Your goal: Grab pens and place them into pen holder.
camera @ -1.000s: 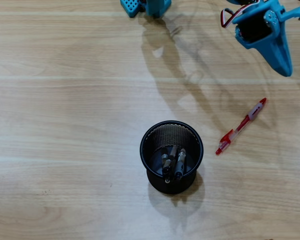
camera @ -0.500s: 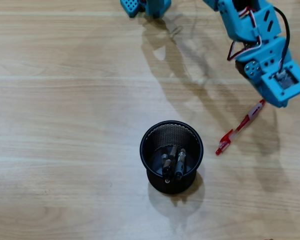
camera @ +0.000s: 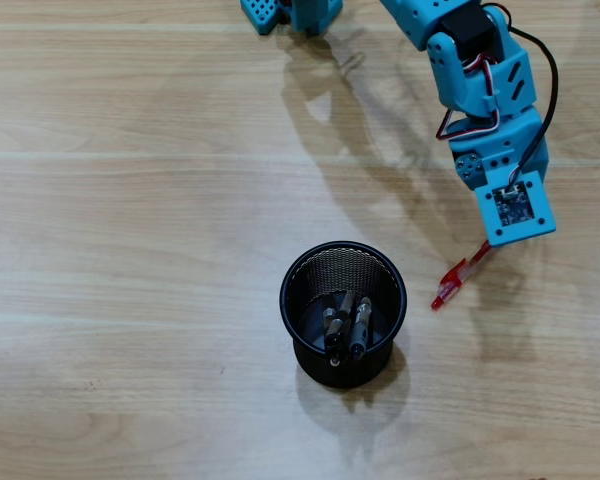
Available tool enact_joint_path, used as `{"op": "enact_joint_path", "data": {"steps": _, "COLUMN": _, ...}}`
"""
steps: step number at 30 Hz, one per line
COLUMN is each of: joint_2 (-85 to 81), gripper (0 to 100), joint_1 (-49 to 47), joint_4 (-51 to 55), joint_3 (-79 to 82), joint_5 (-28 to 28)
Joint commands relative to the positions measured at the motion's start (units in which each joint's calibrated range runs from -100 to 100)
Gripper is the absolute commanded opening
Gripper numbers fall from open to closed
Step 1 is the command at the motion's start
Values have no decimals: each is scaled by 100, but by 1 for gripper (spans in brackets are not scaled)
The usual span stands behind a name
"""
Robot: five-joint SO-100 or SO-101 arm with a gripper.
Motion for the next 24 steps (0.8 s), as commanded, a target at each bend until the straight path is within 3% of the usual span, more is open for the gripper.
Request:
{"op": "enact_joint_path", "data": {"steps": 1, "joint_2": -82, "gripper": 6, "joint_1": 77, "joint_4": 471, "joint_3": -105, "joint_5": -339}}
{"op": "enact_joint_path", "data": {"steps": 6, "joint_2": -82, "gripper": 22, "joint_1": 4, "joint_4": 890, "joint_3": -114, "joint_5": -663}}
{"op": "enact_joint_path", "data": {"steps": 12, "joint_2": 156, "gripper": 23, "joint_1": -69, "joint_4": 854, "joint_3": -240, "joint_5": -826}}
{"op": "enact_joint_path", "data": {"steps": 24, "joint_2": 2041, "gripper": 23, "joint_1": -271, "joint_4": 845, "joint_3": -2249, "joint_5": -951}}
